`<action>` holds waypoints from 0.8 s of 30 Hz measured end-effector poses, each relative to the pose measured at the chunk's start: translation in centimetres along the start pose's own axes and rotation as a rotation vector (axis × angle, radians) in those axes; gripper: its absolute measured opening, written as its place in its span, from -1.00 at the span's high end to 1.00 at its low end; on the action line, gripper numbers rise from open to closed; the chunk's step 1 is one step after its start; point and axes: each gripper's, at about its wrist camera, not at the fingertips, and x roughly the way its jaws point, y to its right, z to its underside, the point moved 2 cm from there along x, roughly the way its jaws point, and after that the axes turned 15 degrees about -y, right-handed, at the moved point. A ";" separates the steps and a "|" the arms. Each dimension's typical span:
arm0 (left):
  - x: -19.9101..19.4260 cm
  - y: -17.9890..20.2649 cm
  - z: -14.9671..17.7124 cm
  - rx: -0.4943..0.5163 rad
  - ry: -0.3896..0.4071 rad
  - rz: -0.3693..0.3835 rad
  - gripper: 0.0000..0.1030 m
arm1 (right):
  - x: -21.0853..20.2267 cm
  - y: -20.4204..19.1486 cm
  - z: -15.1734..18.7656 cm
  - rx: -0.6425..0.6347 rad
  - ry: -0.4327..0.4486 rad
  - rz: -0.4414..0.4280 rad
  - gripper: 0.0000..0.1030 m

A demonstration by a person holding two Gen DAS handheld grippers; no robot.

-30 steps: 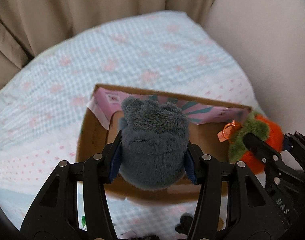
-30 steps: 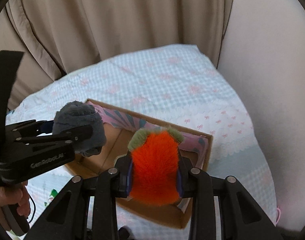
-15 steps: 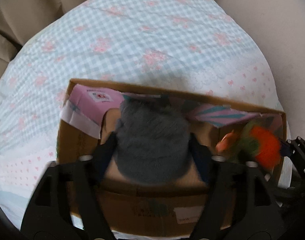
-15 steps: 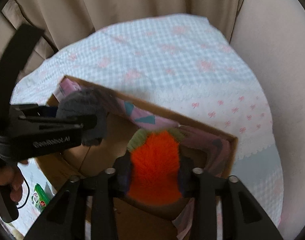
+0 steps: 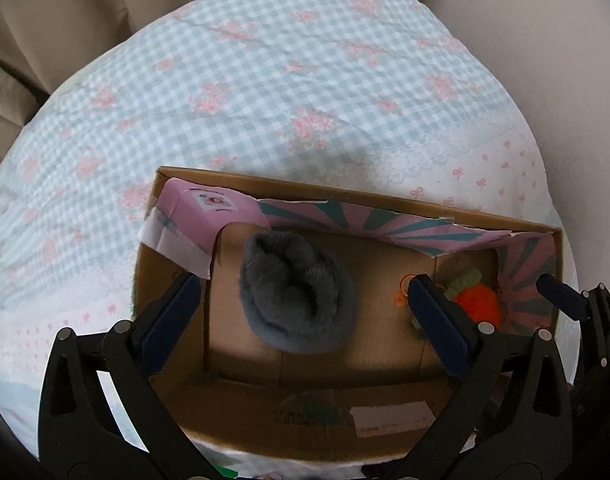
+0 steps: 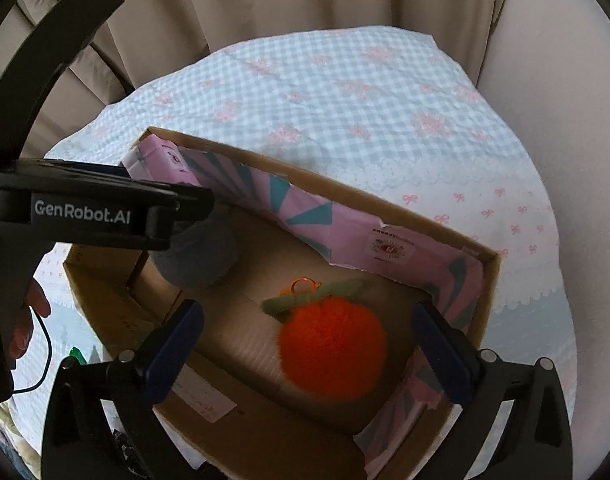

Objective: Organize soft objects
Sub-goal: 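Open both tools to release the items and lift away from the box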

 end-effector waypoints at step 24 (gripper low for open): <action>-22.8 -0.1 12.8 0.004 0.328 0.013 -1.00 | -20.7 -3.5 5.0 0.079 0.211 0.104 -1.00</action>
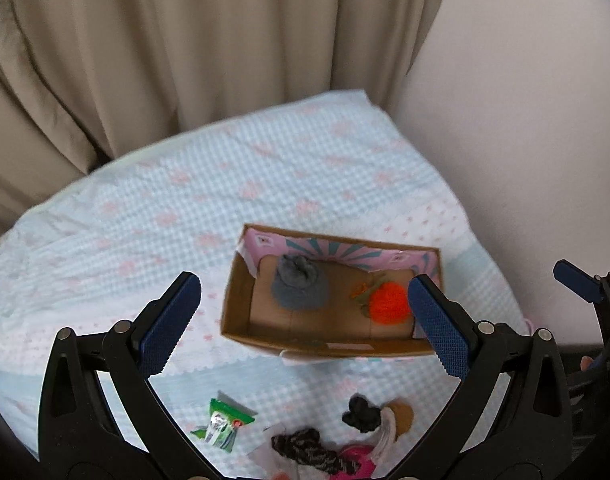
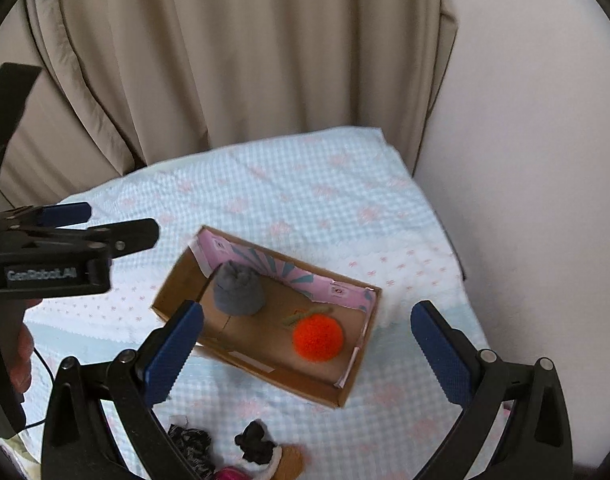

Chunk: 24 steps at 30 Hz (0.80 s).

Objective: Organize soft objects
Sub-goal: 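Open both tools to release the items and lift away from the box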

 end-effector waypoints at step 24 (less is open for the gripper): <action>-18.9 -8.4 21.8 0.095 0.268 0.005 -1.00 | -18.9 -11.5 15.1 0.255 0.218 0.150 -1.00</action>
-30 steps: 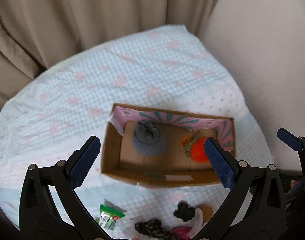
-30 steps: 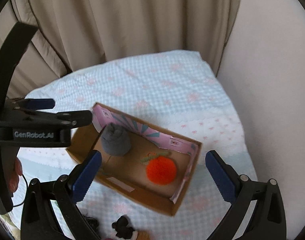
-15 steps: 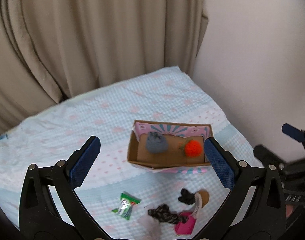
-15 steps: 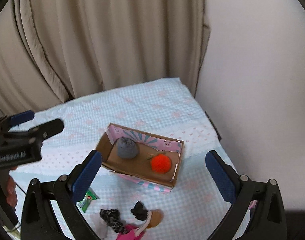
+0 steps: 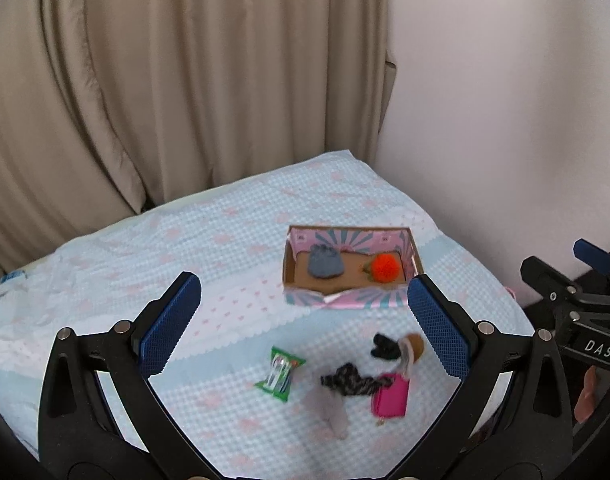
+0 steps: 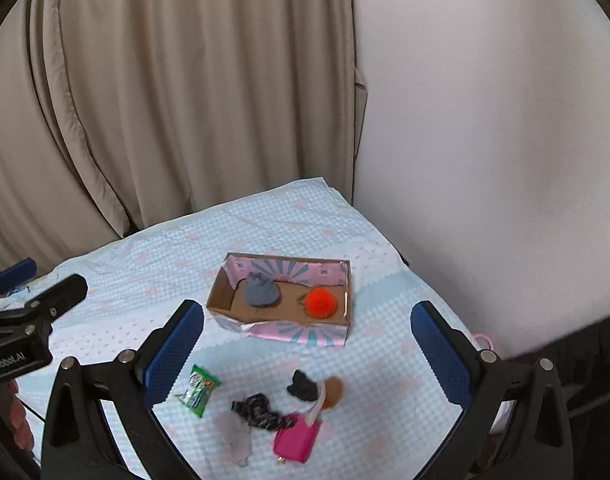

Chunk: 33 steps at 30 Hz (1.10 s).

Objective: Organize soft objects
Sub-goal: 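Open both tools to release the items and lift away from the box, then grasp the black patterned scarf with the left tool while the right tool grasps the pink pouch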

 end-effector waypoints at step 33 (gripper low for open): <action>14.1 1.0 12.7 0.275 -0.111 0.154 -1.00 | 6.6 -1.6 16.4 0.018 -0.049 0.061 -1.00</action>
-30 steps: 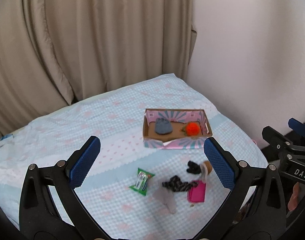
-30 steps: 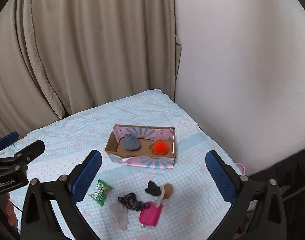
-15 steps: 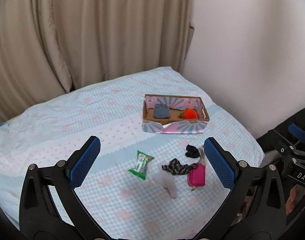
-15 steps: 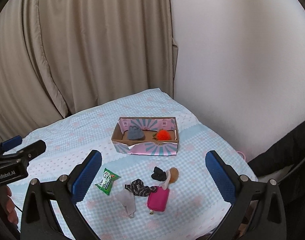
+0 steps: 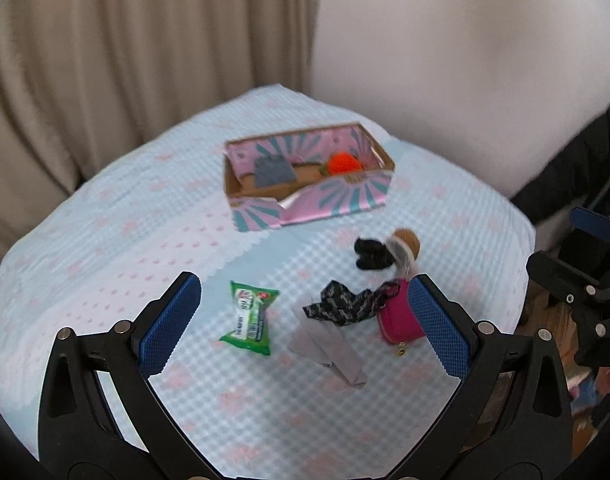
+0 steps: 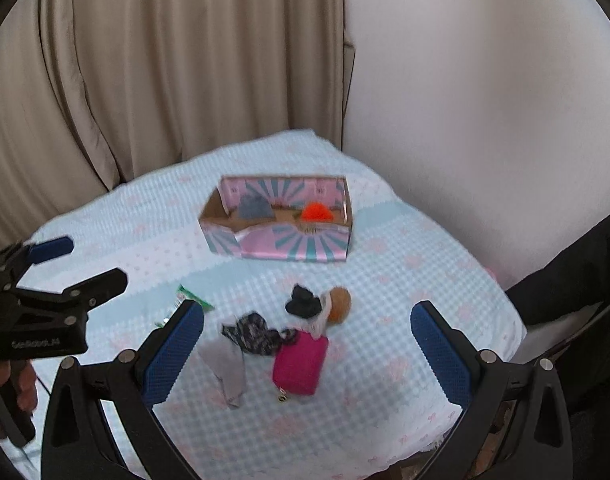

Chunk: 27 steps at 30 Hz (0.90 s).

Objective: Organize soft objects
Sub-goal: 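Grasp the black patterned scarf with the left tool while the right tool grasps the pink pouch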

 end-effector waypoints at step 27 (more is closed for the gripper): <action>26.0 5.4 0.6 0.363 -0.350 0.166 -0.91 | 23.6 0.2 6.4 -0.031 -0.288 -0.073 -0.93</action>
